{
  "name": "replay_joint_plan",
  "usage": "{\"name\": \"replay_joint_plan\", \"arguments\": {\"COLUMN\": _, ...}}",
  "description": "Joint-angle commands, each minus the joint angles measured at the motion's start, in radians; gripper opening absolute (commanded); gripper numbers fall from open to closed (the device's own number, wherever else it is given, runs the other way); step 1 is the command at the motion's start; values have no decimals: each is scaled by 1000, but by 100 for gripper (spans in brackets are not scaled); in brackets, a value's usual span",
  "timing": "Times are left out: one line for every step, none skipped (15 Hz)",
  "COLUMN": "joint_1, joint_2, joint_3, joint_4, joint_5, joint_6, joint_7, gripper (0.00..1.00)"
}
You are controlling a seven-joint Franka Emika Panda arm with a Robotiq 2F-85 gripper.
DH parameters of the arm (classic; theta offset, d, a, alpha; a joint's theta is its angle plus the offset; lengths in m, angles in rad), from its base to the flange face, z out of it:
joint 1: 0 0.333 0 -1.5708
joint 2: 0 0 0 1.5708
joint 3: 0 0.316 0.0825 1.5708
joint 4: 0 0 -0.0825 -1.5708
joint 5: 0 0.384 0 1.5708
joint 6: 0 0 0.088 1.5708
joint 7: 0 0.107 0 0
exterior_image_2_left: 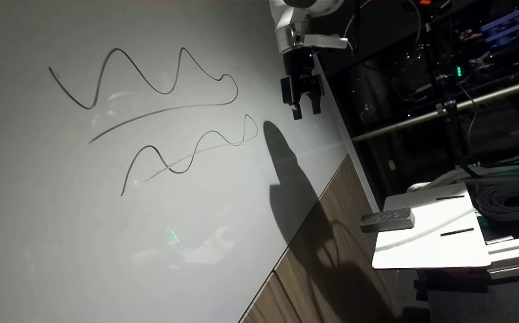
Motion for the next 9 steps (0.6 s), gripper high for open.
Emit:
{"name": "replay_joint_plan", "arguments": {"joint_1": -5, "joint_2": 0, "joint_3": 4, "joint_4": 2, "joint_5": 2, "joint_6": -3, "joint_7": -2, "gripper": 100}}
{"name": "replay_joint_plan", "arguments": {"joint_1": -5, "joint_2": 6, "joint_3": 5, "joint_4": 3, "joint_5": 1, "joint_6": 1, "joint_7": -1, "gripper": 100}}
{"name": "replay_joint_plan", "arguments": {"joint_1": -1, "joint_2": 15, "joint_3": 11, "joint_4": 1, "joint_5": -2, "joint_6": 7, "joint_7": 1, "gripper": 100}}
{"name": "replay_joint_plan", "arguments": {"joint_1": 3, "joint_2": 17, "joint_3": 25, "joint_4": -6, "joint_5": -10, "joint_6": 14, "joint_7": 14, "gripper": 100}}
{"name": "replay_joint_plan", "arguments": {"joint_1": 2, "joint_2": 19, "joint_3": 44, "joint_4": -15, "joint_5": -33, "joint_6": 23, "joint_7": 34, "gripper": 100}}
{"name": "replay_joint_plan", "arguments": {"joint_1": 0, "joint_2": 28, "joint_3": 64, "joint_4": -25, "joint_5": -55, "joint_6": 36, "joint_7": 59, "gripper": 100}}
{"name": "replay_joint_plan", "arguments": {"joint_1": 1, "joint_2": 36, "joint_3": 80, "joint_4": -29, "joint_5": -68, "joint_6": 29, "joint_7": 84, "gripper": 100}}
{"name": "replay_joint_plan", "arguments": {"joint_1": -4, "joint_2": 46, "joint_3": 107, "joint_4": -47, "joint_5": -105, "joint_6": 36, "joint_7": 130, "gripper": 100}}
{"name": "replay_joint_plan", "arguments": {"joint_1": -4, "joint_2": 59, "joint_3": 126, "joint_4": -62, "joint_5": -133, "joint_6": 41, "joint_7": 169, "gripper": 100}}
